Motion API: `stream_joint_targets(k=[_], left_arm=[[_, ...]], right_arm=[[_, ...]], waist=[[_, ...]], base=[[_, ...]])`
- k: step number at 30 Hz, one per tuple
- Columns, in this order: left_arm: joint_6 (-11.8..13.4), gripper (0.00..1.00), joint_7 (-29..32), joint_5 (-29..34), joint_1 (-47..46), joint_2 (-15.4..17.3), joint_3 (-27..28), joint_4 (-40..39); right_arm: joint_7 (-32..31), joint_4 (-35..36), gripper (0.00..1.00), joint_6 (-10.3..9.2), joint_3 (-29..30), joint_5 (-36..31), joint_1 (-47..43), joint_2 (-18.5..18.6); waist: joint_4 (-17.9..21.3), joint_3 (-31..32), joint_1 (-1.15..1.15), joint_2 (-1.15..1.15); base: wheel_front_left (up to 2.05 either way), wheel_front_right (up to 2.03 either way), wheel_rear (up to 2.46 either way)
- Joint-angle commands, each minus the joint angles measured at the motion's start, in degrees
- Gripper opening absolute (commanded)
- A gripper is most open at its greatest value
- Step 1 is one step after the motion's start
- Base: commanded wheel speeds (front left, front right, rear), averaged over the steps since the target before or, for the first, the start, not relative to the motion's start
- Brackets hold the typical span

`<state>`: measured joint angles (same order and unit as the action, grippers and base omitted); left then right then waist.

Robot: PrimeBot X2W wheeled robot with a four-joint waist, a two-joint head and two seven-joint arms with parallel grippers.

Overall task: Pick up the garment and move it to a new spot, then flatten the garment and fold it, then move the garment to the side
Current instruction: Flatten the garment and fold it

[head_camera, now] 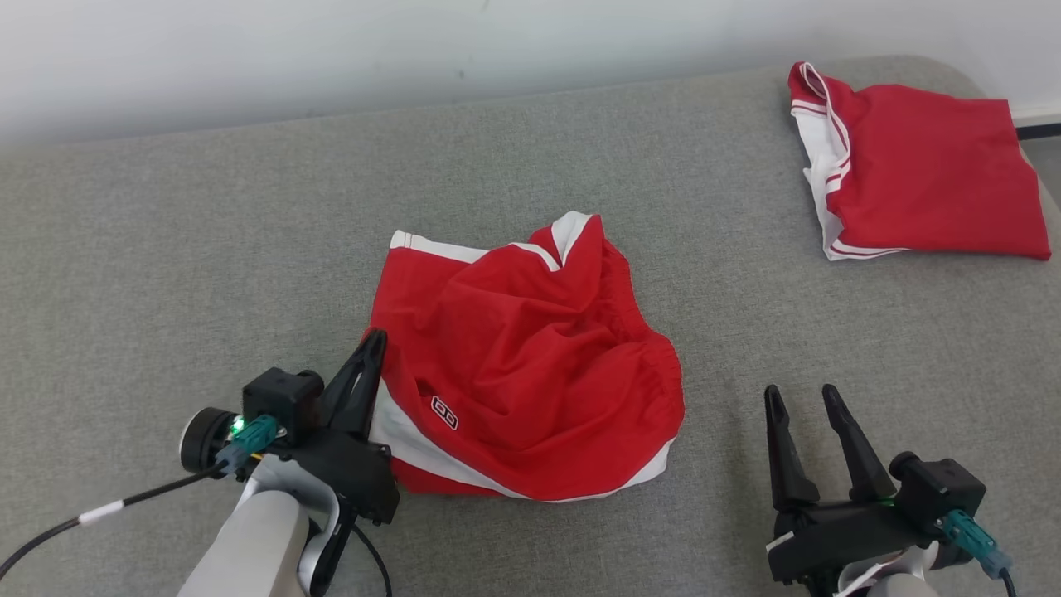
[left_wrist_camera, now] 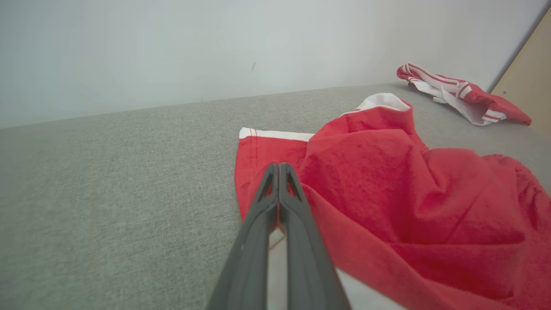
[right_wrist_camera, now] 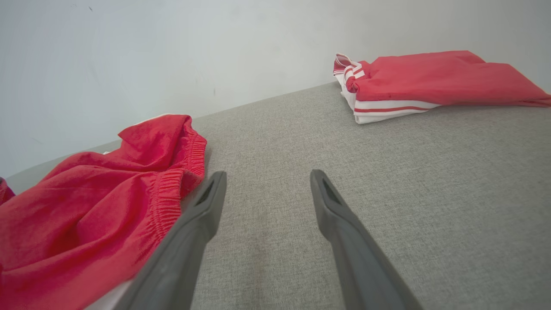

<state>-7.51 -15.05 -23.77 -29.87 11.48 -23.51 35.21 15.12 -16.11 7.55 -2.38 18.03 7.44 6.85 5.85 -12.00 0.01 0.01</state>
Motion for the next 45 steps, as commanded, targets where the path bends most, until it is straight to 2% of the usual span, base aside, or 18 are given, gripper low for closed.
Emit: stream_joint_targets(k=[1, 3, 4, 5, 12, 21, 27, 33, 45], left_arm=[[0.11, 0.0, -0.17, 0.13, -0.89, -0.09, -0.55, 0.87], [0.11, 0.02, -0.17, -0.51, -2.03, -0.47, -1.01, 2.38], [0.11, 0.39, -0.17, -0.57, -2.34, -0.58, -1.15, 2.83], [0.11, 1.0, -0.17, -0.52, -2.66, -0.68, -1.26, 3.17], [0.11, 1.0, -0.17, 0.5, -0.48, -0.62, 1.45, 0.24], [0.11, 1.0, -0.17, 3.35, 10.15, -0.46, 9.2, -12.85], [0.11, 1.0, -0.17, 4.93, 17.27, -0.57, 11.65, -18.3], [0.11, 1.0, -0.17, 5.67, 22.92, -0.08, 11.01, -18.28], [0.11, 1.0, -0.17, 5.5, 27.92, -4.62, 13.66, -17.37]], right_arm=[[-0.02, -0.2, 1.0, -0.16, -0.19, -0.27, 0.56, -0.21], [-0.02, -0.33, 1.0, -0.16, -0.41, -0.31, 0.9, -0.22], [-0.02, -0.43, 1.0, -0.16, -0.46, -0.3, 1.05, -0.25], [-0.02, -0.45, 1.0, -0.16, -0.41, -0.27, 1.15, -0.26], [-0.02, -0.65, 1.0, -0.16, 0.16, 0.16, -0.18, -0.45], [-0.02, -0.62, 1.0, -0.16, 0.8, 0.33, -1.37, -1.11], [-0.02, -0.58, 1.0, -0.16, 1.43, 0.36, -2.62, -1.14], [-0.02, -0.37, 1.0, -0.16, 1.05, 0.4, -4.32, -0.24], [-0.02, -0.51, 1.0, -0.16, -1.91, 0.47, -8.85, 0.75]], waist=[[0.25, -0.26, -0.01, -0.01], [0.29, -0.35, -0.01, -0.01], [0.22, -0.36, -0.01, -0.01], [0.04, -0.36, -0.01, -0.01], [-2.17, 0.31, -0.01, -0.01], [-4.44, 1.3, -0.01, -0.01], [-5.9, 1.93, -0.01, -0.01], [-6.68, 3.06, -0.01, -0.01], [-7.88, 4.69, -0.01, -0.01]], base=[[0.0, 0.0, 0.0], [0.0, 0.0, 0.0], [0.0, 0.0, 0.0], [0.0, 0.0, 0.0], [0.0, 0.0, 0.0], [0.0, 0.0, 0.0], [0.0, 0.0, 0.0], [0.0, 0.0, 0.0], [0.0, 0.0, 0.0]])
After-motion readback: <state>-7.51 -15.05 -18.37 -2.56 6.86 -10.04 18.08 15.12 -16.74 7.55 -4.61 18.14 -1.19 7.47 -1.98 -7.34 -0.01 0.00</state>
